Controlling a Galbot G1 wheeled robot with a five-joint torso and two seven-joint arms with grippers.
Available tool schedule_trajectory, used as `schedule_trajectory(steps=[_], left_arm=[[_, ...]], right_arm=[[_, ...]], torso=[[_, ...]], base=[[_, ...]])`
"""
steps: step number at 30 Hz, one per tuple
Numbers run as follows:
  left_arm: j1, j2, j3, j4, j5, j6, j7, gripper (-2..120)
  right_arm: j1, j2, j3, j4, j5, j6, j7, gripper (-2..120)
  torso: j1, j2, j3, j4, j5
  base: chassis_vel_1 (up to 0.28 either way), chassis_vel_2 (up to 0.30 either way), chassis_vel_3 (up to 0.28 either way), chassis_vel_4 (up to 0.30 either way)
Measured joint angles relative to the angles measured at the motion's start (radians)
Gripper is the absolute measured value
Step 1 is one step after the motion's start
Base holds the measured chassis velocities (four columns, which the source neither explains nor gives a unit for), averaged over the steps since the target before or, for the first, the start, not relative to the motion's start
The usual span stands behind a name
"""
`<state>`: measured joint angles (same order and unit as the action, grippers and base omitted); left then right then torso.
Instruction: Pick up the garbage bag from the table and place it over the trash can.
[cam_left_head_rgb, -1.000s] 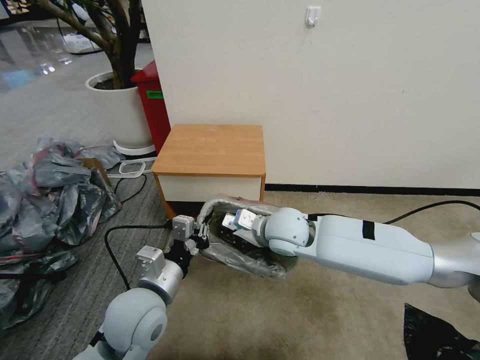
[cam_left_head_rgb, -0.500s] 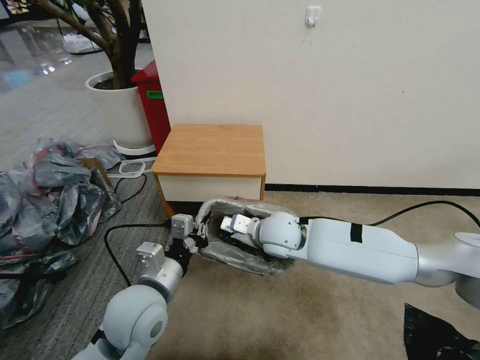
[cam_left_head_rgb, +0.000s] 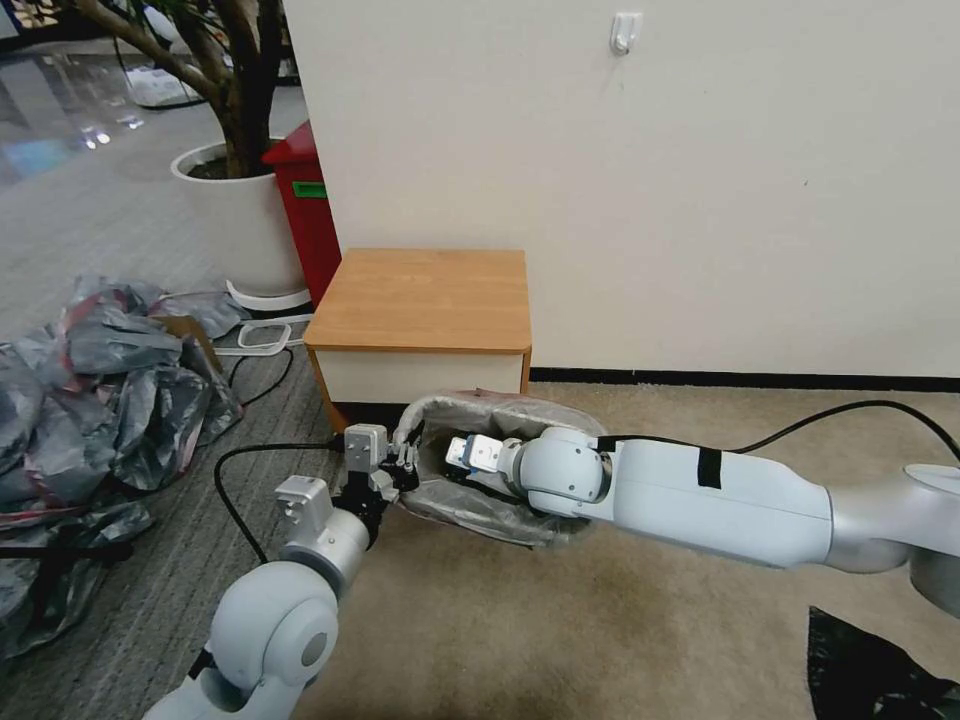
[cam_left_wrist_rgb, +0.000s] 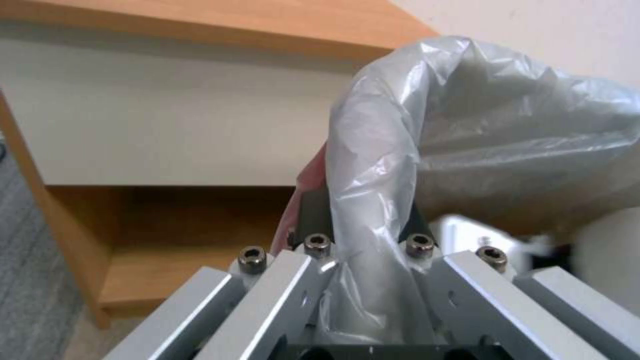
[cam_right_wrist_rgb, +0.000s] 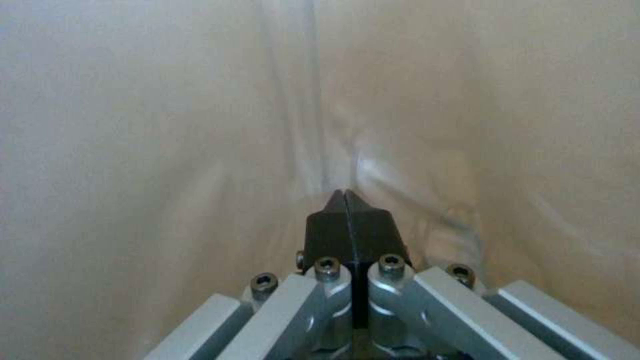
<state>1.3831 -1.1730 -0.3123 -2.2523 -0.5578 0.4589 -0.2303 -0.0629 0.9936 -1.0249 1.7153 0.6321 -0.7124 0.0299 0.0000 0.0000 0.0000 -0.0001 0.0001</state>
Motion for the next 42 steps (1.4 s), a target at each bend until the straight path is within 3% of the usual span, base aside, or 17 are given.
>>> schedule_trajectory(steps=[16,26,34,37,38,42], left_arm=[[-0.009,-0.022,0.012,0.068,0.022,-0.020,-0.004,5],[-0.018,-0.043,0.011,0.134,-0.061,-0.021,-0.072,5],[-0.026,-0.071,0.015,0.170,-0.194,-0.020,-0.155,5],[-0.022,-0.075,0.012,0.176,-0.248,-0.012,-0.186,5],[-0.022,-0.075,0.012,0.176,-0.248,-0.012,-0.186,5],[-0.001,-0.071,0.001,0.177,-0.298,0.008,-0.206,5]], right_arm=[[0.003,-0.073,0.046,0.125,0.134,0.002,0.040,0],[-0.055,-0.144,0.154,0.214,0.223,0.003,0.084,0],[-0.193,-0.265,0.345,0.333,0.333,0.004,0.094,0],[-0.336,-0.322,0.516,0.411,0.345,0.008,0.097,0],[-0.336,-0.322,0.516,0.411,0.345,0.008,0.097,0],[-0.621,-0.373,0.772,0.496,0.320,0.115,0.203,0]], torso=[[0.000,0.000,0.000,0.0001,0.0000],[0.000,0.000,0.000,0.0001,0.0000],[0.000,0.000,0.000,0.0000,-0.0001],[0.000,0.000,0.000,0.0000,-0.0001],[0.000,0.000,0.000,0.0000,-0.0001],[0.000,0.000,0.000,-0.0001,0.0000]], base=[[0.000,0.000,0.000,0.000],[0.000,0.000,0.000,0.000],[0.000,0.000,0.000,0.000],[0.000,0.000,0.000,0.000],[0.000,0.000,0.000,0.000],[0.000,0.000,0.000,0.000]])
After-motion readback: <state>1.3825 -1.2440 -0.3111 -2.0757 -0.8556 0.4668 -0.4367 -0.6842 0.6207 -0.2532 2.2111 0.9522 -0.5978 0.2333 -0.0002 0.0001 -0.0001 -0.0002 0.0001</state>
